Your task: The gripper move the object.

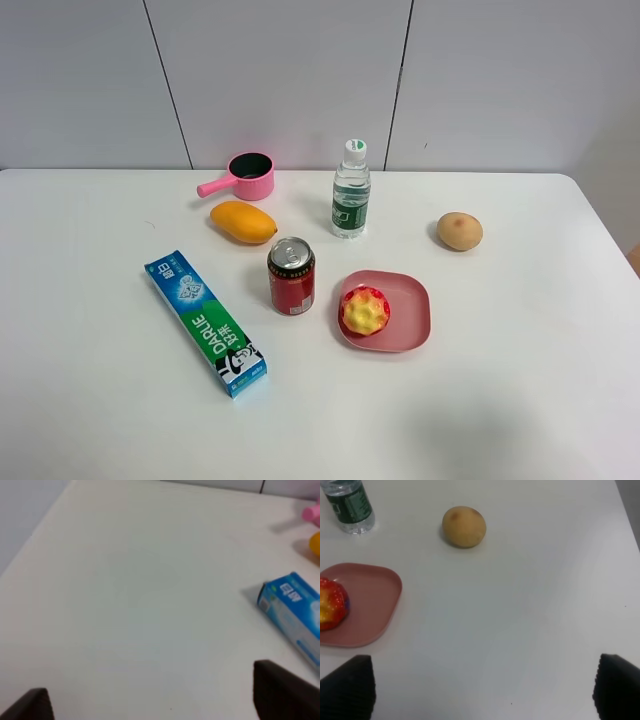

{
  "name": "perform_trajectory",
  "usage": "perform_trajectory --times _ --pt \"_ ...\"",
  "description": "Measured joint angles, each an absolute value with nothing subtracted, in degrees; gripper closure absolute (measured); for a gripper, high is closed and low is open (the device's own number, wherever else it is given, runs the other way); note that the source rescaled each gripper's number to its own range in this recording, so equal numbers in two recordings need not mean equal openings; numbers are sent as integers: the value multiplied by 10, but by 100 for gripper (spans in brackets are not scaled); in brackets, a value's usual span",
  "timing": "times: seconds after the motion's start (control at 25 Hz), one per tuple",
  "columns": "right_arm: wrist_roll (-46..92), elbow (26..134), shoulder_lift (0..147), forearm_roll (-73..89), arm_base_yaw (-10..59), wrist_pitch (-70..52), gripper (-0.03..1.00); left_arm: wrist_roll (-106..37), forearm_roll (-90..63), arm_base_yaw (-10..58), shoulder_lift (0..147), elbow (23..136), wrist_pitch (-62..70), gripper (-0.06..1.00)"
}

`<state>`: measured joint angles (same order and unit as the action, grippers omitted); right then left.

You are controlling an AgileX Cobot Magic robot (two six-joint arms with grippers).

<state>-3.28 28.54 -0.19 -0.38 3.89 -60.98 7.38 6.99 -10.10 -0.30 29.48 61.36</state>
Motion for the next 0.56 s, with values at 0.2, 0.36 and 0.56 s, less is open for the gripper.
perform_trajectory --times 0.2,0.36,0.56 --pt "-33 285 -2 -4 39 -610 -3 74 67 -101 -3 295 612 17" --pt "-33 285 -2 -4 39 -610 -3 74 66 -101 -3 295 611 17" --pt "-33 285 -2 -4 39 -610 -3 74 66 -101 -3 295 611 17"
